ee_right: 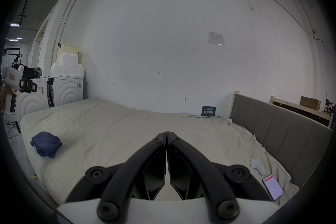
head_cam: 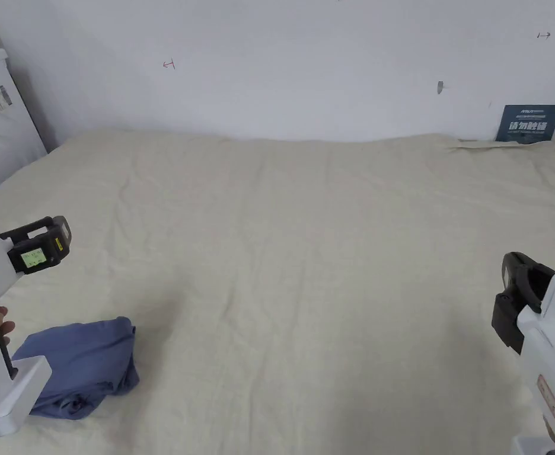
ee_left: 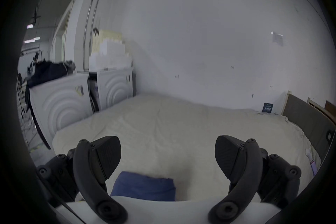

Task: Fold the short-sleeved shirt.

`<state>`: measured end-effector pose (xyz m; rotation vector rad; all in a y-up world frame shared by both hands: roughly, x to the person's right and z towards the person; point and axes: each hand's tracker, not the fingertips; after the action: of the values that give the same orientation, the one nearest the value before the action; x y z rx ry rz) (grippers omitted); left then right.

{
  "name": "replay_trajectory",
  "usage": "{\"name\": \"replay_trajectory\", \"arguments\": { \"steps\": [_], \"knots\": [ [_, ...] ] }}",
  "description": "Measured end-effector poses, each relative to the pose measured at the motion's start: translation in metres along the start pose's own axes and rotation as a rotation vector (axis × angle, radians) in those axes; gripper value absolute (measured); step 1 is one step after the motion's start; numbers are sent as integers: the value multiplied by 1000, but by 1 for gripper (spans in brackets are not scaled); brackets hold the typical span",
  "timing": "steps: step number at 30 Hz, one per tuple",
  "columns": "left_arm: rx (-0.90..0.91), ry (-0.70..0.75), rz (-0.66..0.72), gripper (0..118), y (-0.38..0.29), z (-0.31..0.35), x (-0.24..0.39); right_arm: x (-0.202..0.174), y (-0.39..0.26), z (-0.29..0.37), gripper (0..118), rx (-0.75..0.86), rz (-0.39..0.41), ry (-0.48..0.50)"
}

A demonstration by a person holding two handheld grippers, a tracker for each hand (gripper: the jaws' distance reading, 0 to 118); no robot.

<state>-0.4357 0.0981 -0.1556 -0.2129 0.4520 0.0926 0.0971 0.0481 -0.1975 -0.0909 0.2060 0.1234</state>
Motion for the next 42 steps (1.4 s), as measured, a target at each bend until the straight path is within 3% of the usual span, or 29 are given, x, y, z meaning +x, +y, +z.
{"name": "replay_trajectory", "arguments": {
  "steps": [6, 10, 12, 16, 18, 19, 29, 42],
  "knots": [
    [173, 22, 4, 107, 1, 45, 61, 16, 12, 5, 0, 41, -5, -31],
    [220, 25, 8, 98, -11, 61, 98, 24, 16, 11, 0, 57, -14, -45],
    [255, 9, 7, 81, -20, 64, 113, 28, 16, 13, 0, 61, -18, -50],
    [276, -33, -29, 22, -41, 62, 136, 30, 18, 19, 0, 66, -21, -61],
    [260, -91, -48, 4, -48, 63, 148, 33, 16, 20, 0, 66, -23, -67],
    [256, -116, -63, 1, -52, 63, 153, 33, 16, 20, 0, 64, -26, -72],
    [218, -214, -108, 0, -95, 61, 197, 34, 9, 26, 0, 73, -41, -113],
    [234, -272, -146, 0, -102, 66, 215, 37, 7, 26, 0, 80, -37, -110]
  ]
}}
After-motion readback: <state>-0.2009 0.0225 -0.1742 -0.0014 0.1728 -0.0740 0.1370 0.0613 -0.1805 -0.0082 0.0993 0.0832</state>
